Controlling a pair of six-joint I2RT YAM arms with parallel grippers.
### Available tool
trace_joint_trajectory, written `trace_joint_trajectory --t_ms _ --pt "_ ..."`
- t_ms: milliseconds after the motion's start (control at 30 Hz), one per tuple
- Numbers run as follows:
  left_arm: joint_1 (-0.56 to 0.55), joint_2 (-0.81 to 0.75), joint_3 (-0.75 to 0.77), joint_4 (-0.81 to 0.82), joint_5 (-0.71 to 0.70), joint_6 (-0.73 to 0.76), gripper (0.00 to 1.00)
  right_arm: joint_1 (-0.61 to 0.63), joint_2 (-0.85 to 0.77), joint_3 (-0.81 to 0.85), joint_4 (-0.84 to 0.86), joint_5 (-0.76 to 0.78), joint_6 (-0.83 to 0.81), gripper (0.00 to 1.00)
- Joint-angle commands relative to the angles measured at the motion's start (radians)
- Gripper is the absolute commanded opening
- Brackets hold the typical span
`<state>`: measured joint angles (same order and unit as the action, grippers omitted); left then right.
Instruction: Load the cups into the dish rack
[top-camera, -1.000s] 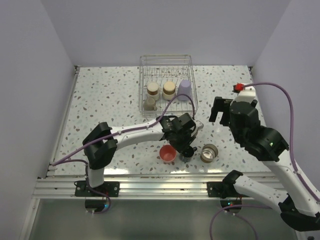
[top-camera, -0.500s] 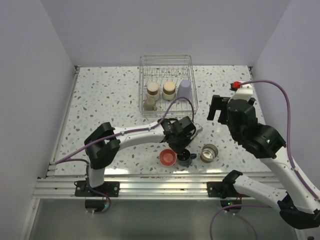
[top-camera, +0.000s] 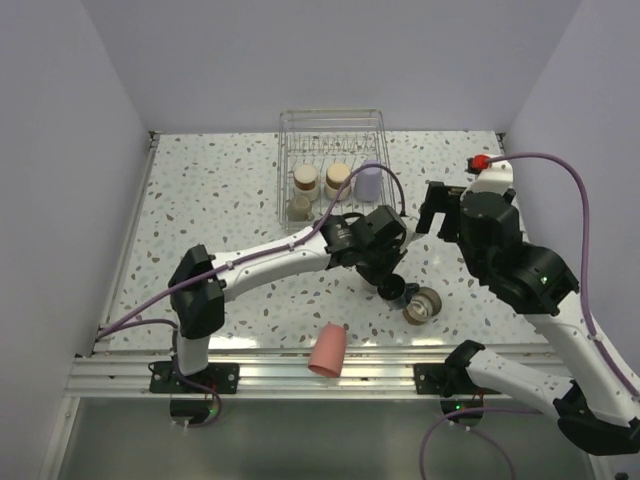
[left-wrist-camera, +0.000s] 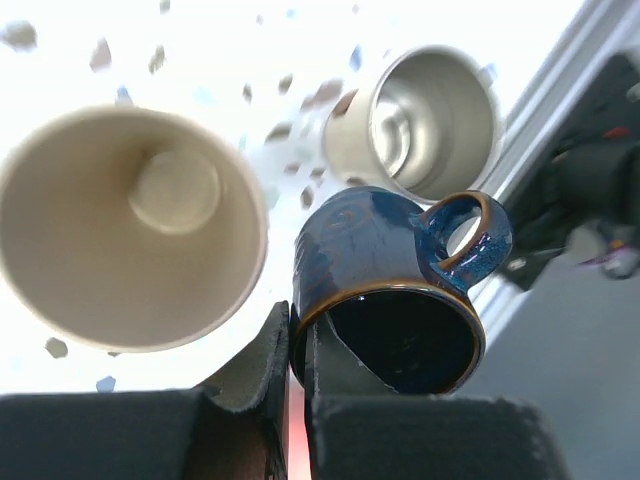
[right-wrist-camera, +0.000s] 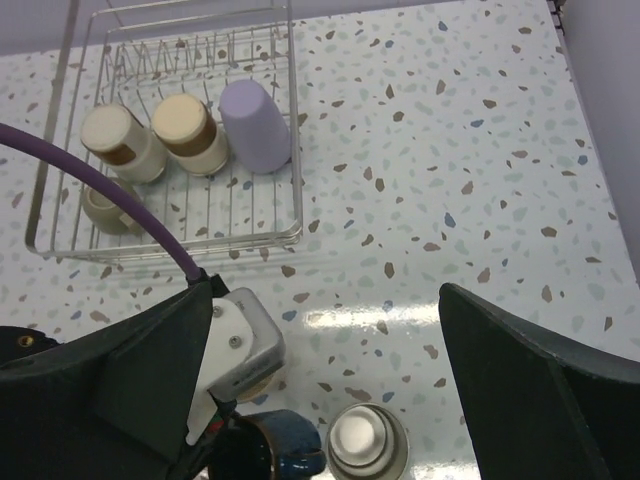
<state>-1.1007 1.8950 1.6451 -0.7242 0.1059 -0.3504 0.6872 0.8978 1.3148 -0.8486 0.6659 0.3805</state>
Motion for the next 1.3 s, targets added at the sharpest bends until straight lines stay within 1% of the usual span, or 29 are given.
trace_joint_trajectory --t_ms 0,33,133,167,200,233,267,300,333,367,400,433,467,500,533,567,600,633,667,700,767,800,833,867,900,1067,1200,1267 --pt "0.013 -0.094 0.166 -0.038 0.02 0.007 0.0 0.005 0.016 0.101 0.031 0.023 0.0 0.99" --pt "0.016 -0.102 0.218 -0.064 0.02 0.005 0.0 0.005 0.019 0.115 0.034 0.015 -0.006 0.99" --pt "0.056 -0.155 0.265 -0.07 0.031 -0.007 0.0 0.005 0.039 0.162 0.069 -0.083 -0.029 0.99" --pt "0.102 -0.203 0.256 -0.054 0.058 -0.015 0.0 0.005 0.049 0.175 0.078 -0.116 -0.031 0.99" --pt "0.134 -0.232 0.237 -0.002 0.083 -0.037 0.0 0.005 0.065 0.204 0.088 -0.193 -0.028 0.99" --pt "0.168 -0.299 0.181 0.034 0.107 -0.051 0.0 0.005 0.078 0.221 0.103 -0.222 -0.005 0.98" --pt "0.233 -0.335 0.144 0.073 0.145 -0.073 0.0 0.005 0.088 0.256 0.114 -0.254 0.014 0.99" --pt "0.267 -0.373 0.074 0.162 0.165 -0.082 0.0 0.005 0.108 0.273 0.141 -0.303 0.062 0.98" --pt "0.297 -0.437 0.041 0.205 0.181 -0.096 0.0 0.003 0.121 0.288 0.155 -0.328 0.09 0.99" --pt "0.365 -0.467 0.009 0.251 0.227 -0.134 0.0 0.005 0.13 0.313 0.17 -0.356 0.119 0.99" --pt "0.401 -0.494 -0.055 0.358 0.262 -0.159 0.0 0.003 0.157 0.322 0.215 -0.426 0.147 0.98" --pt "0.48 -0.542 -0.088 0.418 0.344 -0.191 0.0 0.005 0.17 0.325 0.238 -0.458 0.208 0.99" --pt "0.517 -0.557 -0.115 0.474 0.383 -0.259 0.0 0.005 0.184 0.317 0.261 -0.489 0.245 0.99" --pt "0.551 -0.573 -0.161 0.582 0.418 -0.297 0.0 0.003 0.193 0.302 0.329 -0.558 0.318 0.99" --pt "0.611 -0.594 -0.18 0.632 0.448 -0.332 0.0 0.003 0.196 0.281 0.377 -0.586 0.355 0.98" --pt "0.637 -0.602 -0.195 0.679 0.495 -0.404 0.0 0.002 0.194 0.223 0.426 -0.613 0.394 0.99" --pt "0.66 -0.611 -0.233 0.806 0.515 -0.445 0.0 0.0 0.194 0.195 0.516 -0.632 0.47 0.99" --pt "0.703 -0.625 -0.254 0.866 0.553 -0.488 0.0 0.002 0.196 0.164 0.566 -0.661 0.5 0.99" --pt "0.723 -0.629 -0.275 0.935 0.57 -0.593 0.0 0.002 0.2 0.115 0.615 -0.663 0.524 0.99" --pt "0.739 -0.632 -0.316 1.079 0.587 -0.649 0.0 0.0 0.208 0.094 0.7 -0.693 0.567 0.99" --pt "0.765 -0.623 -0.349 1.204 0.607 -0.792 0.0 -0.002 0.23 0.04 0.794 -0.739 0.586 0.99" --pt "0.766 -0.617 -0.356 1.283 0.609 -0.821 0.0 -0.002 0.237 0.031 0.843 -0.747 0.604 0.99" --pt "0.766 -0.605 -0.36 1.314 0.61 -0.849 0.0 -0.005 0.243 0.021 0.896 -0.755 0.61 0.99" --pt "0.766 -0.605 -0.366 1.35 0.606 -0.911 0.0 -0.005 0.256 0.015 0.922 -0.761 0.613 0.99" --pt "0.766 -0.605 -0.387 1.423 0.601 -0.941 0.0 -0.006 0.26 0.017 0.953 -0.761 0.618 0.98" --pt "0.766 -0.596 -0.436 1.569 0.574 -1.082 0.0 -0.008 0.299 0.029 1.063 -0.764 0.643 0.99" --pt "0.766 -0.594 -0.462 1.592 0.574 -1.088 0.0 -0.008 0.322 0.027 1.181 -0.782 0.682 0.99" --pt "0.766 -0.59 -0.464 1.599 0.571 -1.102 0.0 -0.008 0.329 0.029 1.207 -0.782 0.689 0.99"
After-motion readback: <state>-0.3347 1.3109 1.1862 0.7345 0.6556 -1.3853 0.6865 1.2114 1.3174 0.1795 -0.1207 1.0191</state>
